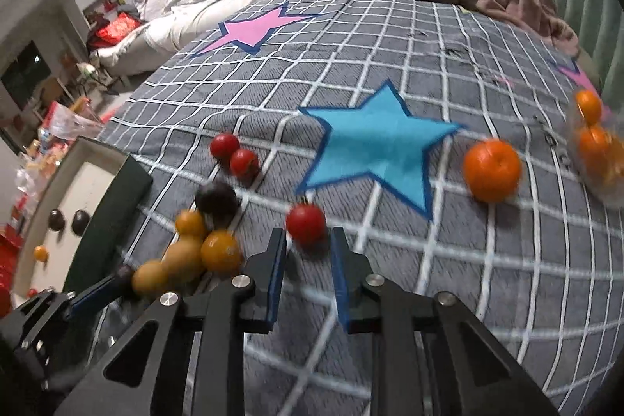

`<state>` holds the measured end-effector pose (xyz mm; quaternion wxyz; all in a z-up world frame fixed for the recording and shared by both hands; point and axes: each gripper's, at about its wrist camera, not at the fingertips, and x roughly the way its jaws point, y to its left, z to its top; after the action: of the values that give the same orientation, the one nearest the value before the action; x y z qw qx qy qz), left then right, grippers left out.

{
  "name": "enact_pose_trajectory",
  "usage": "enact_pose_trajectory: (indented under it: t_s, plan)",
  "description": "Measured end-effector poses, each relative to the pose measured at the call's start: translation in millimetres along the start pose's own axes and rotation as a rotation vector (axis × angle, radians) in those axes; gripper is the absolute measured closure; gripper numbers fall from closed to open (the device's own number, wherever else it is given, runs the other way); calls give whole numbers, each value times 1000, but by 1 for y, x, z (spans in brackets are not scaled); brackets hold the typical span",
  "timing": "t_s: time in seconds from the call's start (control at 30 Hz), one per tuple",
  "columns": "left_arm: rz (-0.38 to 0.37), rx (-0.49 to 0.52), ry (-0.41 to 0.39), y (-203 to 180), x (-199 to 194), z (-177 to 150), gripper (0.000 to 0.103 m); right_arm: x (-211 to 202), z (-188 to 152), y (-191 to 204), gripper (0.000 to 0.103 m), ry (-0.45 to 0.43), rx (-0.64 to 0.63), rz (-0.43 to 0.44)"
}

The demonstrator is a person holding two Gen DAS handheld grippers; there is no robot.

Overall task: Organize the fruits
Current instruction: 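Grasp a dark plum with left tool while right tool grasps a red cherry tomato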

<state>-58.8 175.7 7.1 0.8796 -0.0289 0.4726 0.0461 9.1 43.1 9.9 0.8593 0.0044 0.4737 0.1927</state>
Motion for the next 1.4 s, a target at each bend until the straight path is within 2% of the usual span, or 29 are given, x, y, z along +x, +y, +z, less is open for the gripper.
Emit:
enact_pose_trajectory:
  t_s: [0.17,0.3,0.47,0.5,0.57,0.6,0.67,0.73,1.0,1.07,1.1,1.13,1.17,1.27,1.4]
  plan:
    - [-41,-4,6,0,-5,-6,75,-19,-26,-8,78,-5,33,29]
    - [-37,13,5,-3,-7,-10,75,-32,-44,-13,78,-10,52,44]
    - [-6,7,9,-5,-2,-3,74,-37,-48,-17,78,-14,53,36]
    - [-3,10,10,-5,-1,-1,71,-36,-47,-18,78,-13,56,36]
    - [5,6,8,-5,1,1,38,-34,-43,-19,77,-14,55,33]
    - [16,-4,-5,-5,1,1,37,-33,-41,-18,75,-15,48,24]
    - [24,-6,0,-4,5,3,37,-28,-34,-15,69,-19,29,8]
    - [31,4,-3,-6,7,5,37,-21,-25,-11,59,-23,12,-5]
    - [31,9,-10,-10,14,16,37,11,10,10,58,-40,-60,-58]
    - [30,9,-13,-10,15,17,38,15,15,15,60,-42,-82,-69]
    - [25,7,-17,-11,15,17,42,17,17,16,73,-42,-88,-68]
    - [7,6,-19,-11,14,17,55,17,17,16,81,-40,-85,-63]
    - [4,11,-21,-12,13,17,67,16,17,14,81,-40,-65,-44]
    - [-1,22,-25,-12,12,16,74,7,10,2,81,-46,7,14]
    - [-46,-7,-18,-5,8,13,74,-13,-6,-7,81,-60,30,30]
